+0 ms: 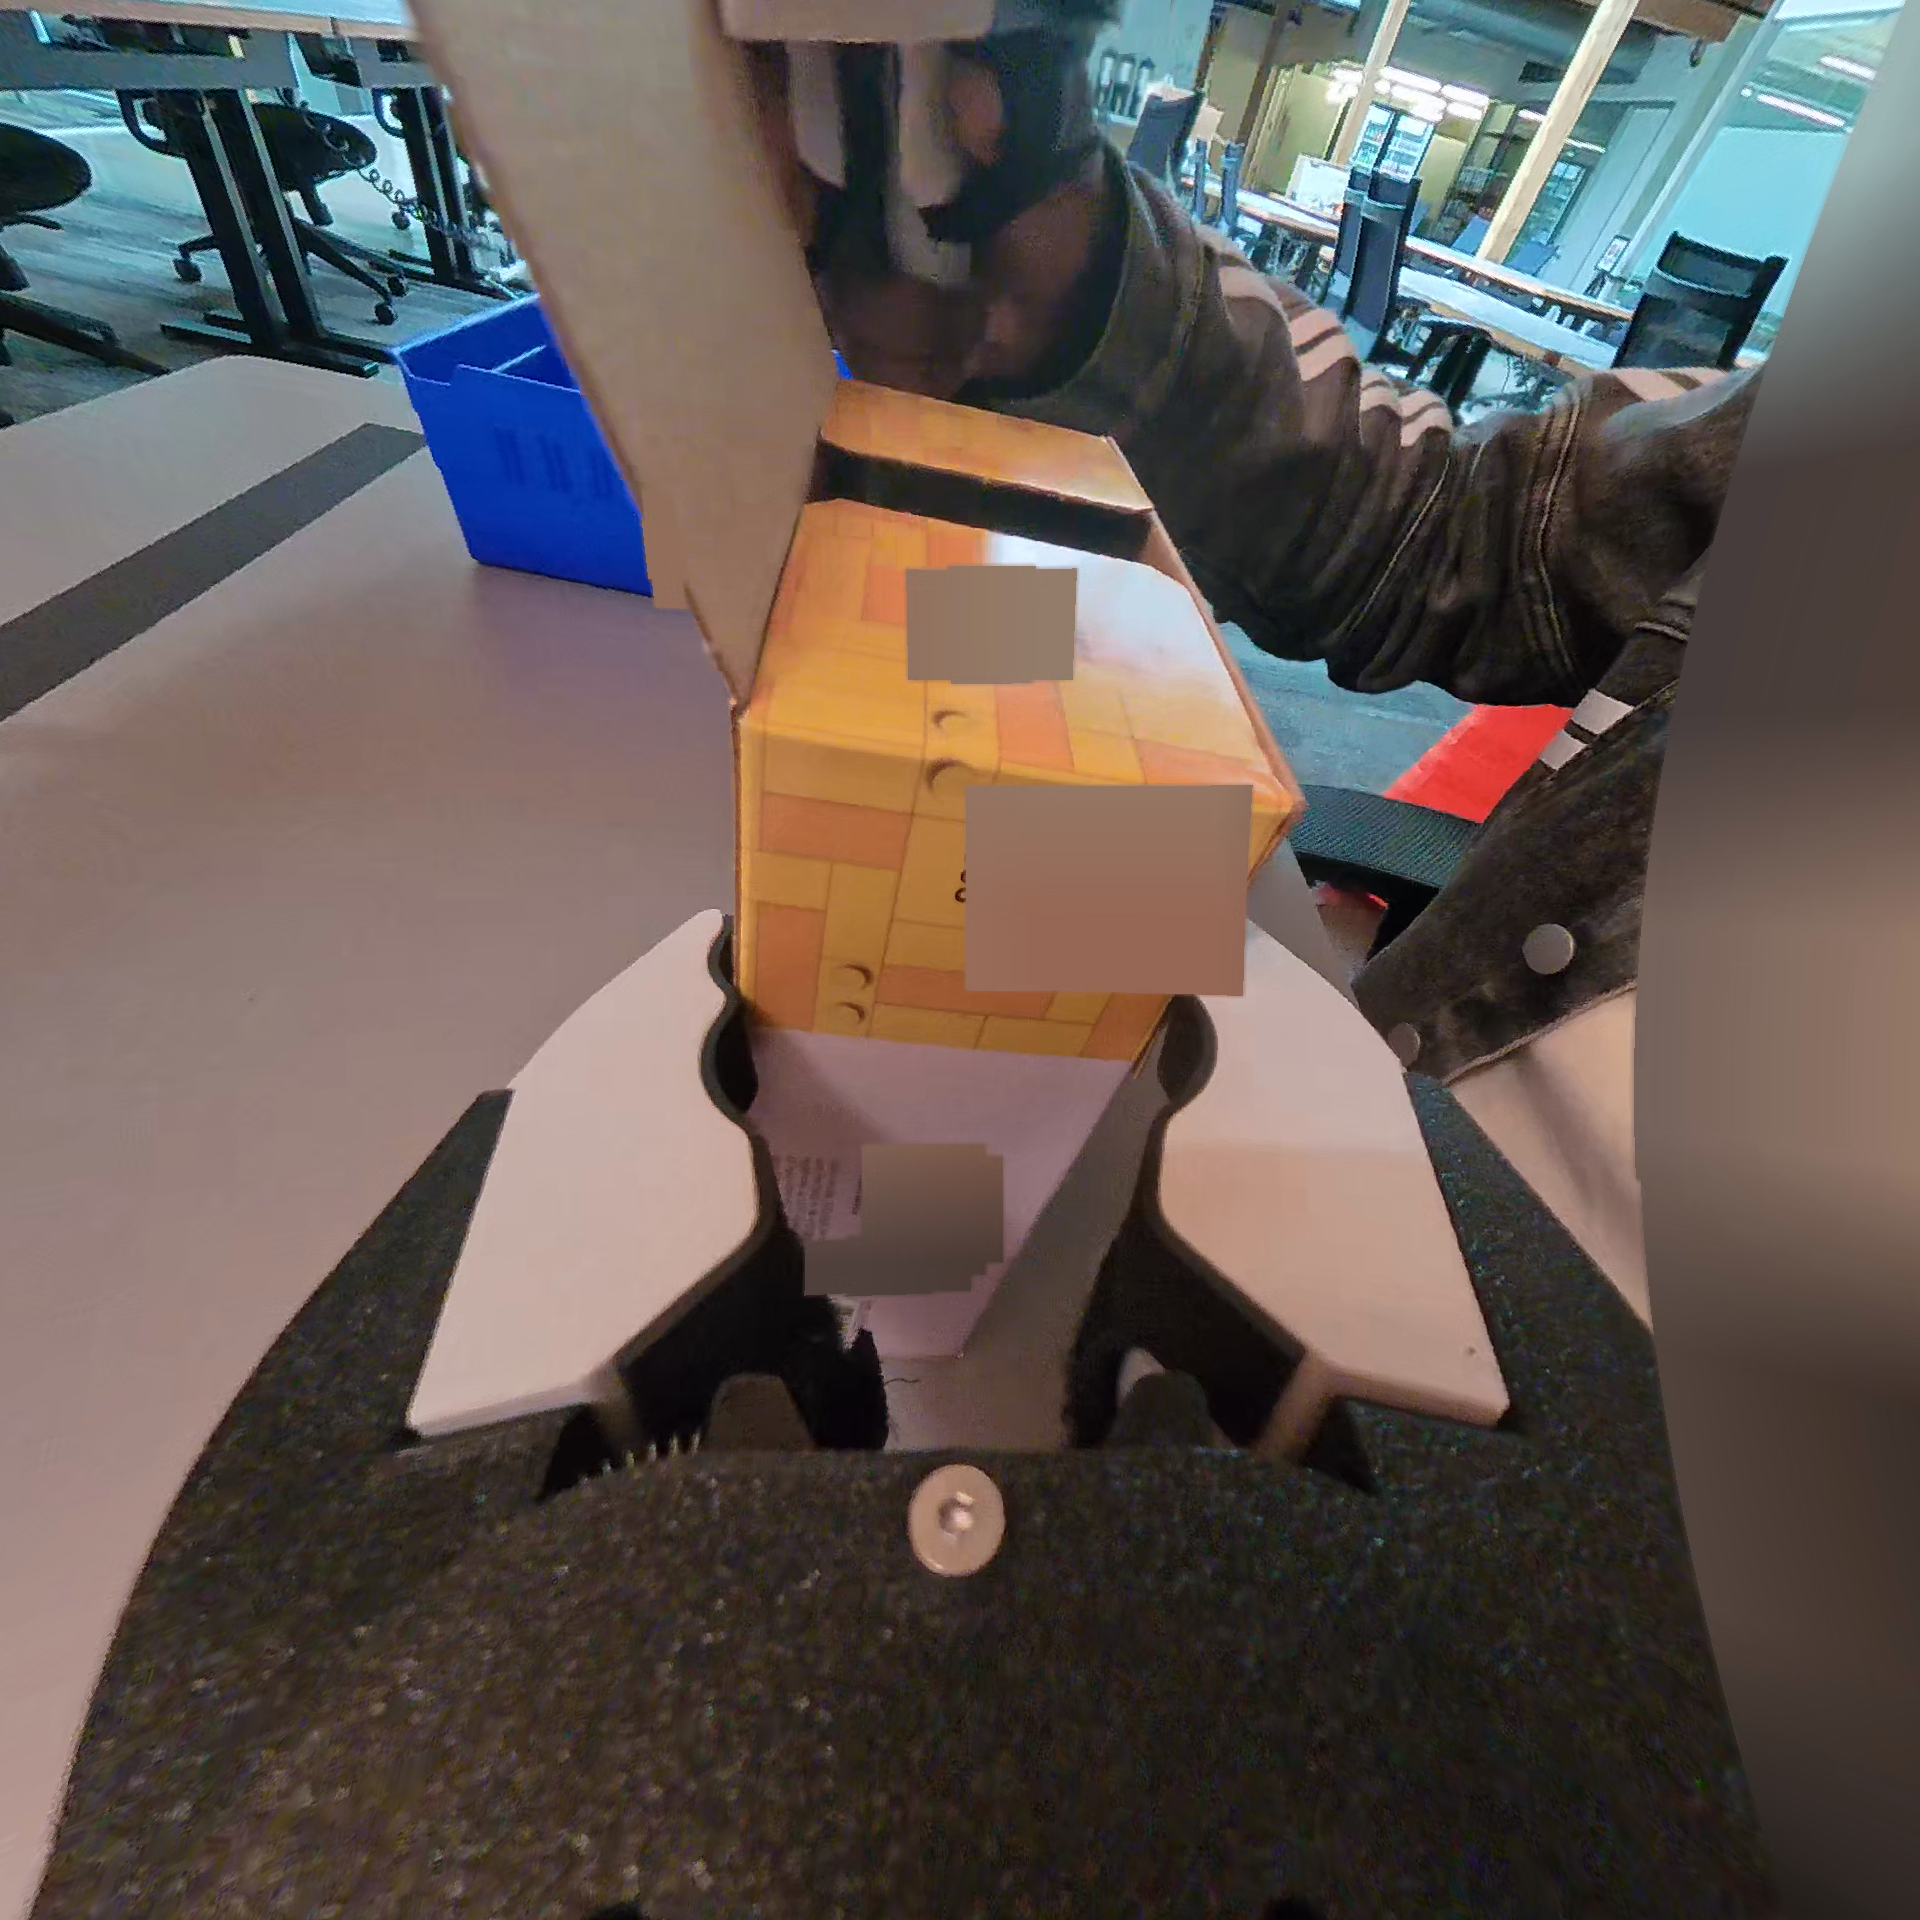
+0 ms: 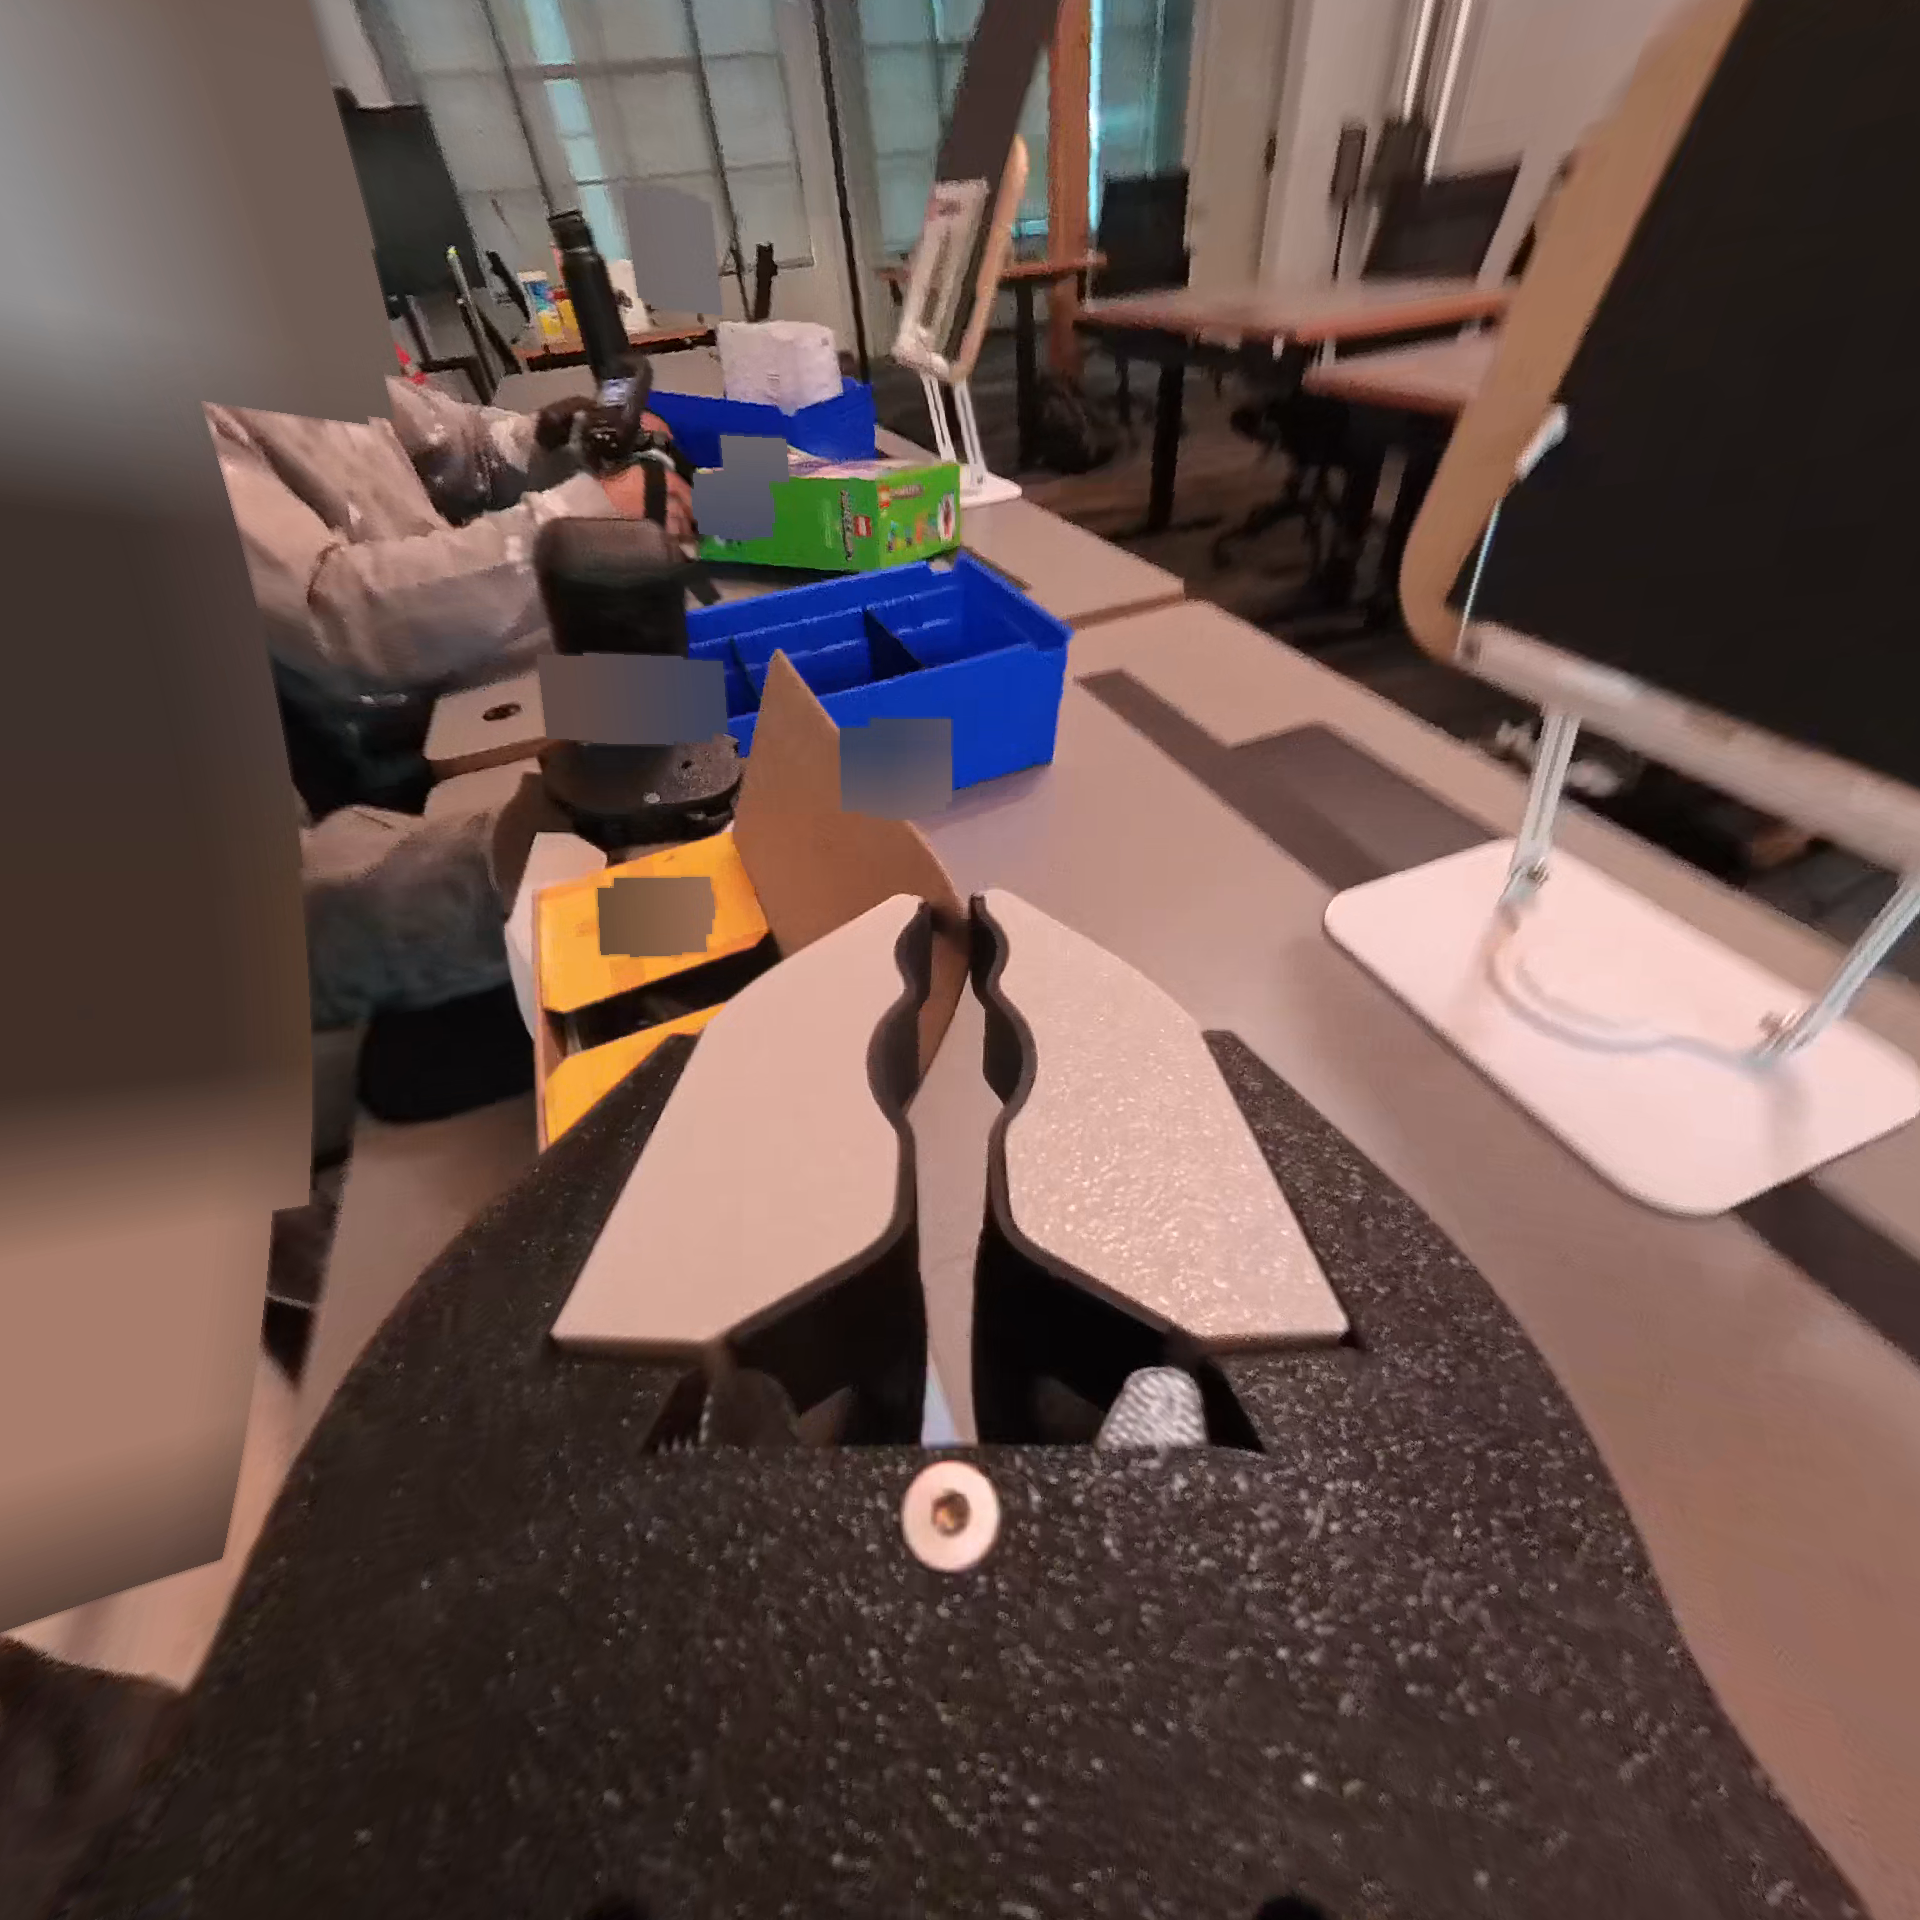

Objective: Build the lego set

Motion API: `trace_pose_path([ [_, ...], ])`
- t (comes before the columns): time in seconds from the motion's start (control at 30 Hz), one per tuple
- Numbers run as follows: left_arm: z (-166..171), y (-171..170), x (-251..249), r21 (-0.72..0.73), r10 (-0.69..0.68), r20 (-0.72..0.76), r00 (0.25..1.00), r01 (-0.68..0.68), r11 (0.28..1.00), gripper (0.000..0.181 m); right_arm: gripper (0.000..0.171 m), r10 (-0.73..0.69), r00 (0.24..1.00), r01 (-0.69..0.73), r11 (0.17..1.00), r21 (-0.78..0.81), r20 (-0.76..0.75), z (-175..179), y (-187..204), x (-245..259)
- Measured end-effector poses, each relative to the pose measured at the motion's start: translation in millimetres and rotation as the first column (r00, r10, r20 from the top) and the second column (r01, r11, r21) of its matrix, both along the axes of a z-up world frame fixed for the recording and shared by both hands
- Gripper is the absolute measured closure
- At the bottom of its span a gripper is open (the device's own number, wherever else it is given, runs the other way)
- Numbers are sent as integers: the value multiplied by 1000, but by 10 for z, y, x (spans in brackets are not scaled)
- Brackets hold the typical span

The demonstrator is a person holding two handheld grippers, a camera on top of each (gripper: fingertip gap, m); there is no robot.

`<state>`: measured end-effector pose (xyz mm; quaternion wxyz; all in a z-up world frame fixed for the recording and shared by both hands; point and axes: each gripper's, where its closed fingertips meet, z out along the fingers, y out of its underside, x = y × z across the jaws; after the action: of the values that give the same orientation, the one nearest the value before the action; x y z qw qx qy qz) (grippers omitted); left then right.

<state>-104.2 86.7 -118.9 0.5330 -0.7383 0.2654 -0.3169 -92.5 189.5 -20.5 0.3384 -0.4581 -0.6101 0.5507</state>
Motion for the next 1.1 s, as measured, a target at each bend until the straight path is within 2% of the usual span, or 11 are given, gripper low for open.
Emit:
trace_pose_path([
  [0.1, 0, -4, 4, 13, -5, -5, 1000, 5, 1000, 105, 164, 3, 991, 17, 989, -145, 133, -97, 75, -73],
  [0.23, -2, -5, 5, 14, -11, -4, 1000, 11, 1000, 105, 164, 76, 959, 23, 941, -339, 274, -278, 137, -133],
  [0.47, 2, 3, 0, 22, -2, 21, 1000, 2, 1000, 105, 162, 166, 889, 31, 908, -418, 427, -711, 114, -108],
  [0.57, 6, 1, 0, 30, 5, 24, 1000, -5, 1000, 105, 162, 199, 889, 2, 899, -439, 413, -765, 59, -51],
  [0.73, 29, 20, 4, 72, 23, 14, 1000, -24, 997, 101, 163, 159, 931, -28, 929, -368, 329, -642, 112, -32],
  [0.77, 24, 58, -34, 80, 66, -8, 998, -65, 995, 90, 163, 167, 935, -41, 927, -373, 312, -613, 115, -22],
  [0.87, -4, 198, -215, 90, 236, -74, 969, -229, 969, 38, 164, 193, 936, -73, 925, -373, 294, -601, 113, 12],
  [1.0, 107, 236, -264, 264, 329, -161, 930, -280, 923, 35, 164, 198, 938, -79, 922, -379, 286, -610, 126, 13],
  [1.1, 251, 227, -224, 453, 374, -248, 894, -235, 860, 35, 164, 203, 936, -81, 919, -386, 287, -618, 127, 13],
])
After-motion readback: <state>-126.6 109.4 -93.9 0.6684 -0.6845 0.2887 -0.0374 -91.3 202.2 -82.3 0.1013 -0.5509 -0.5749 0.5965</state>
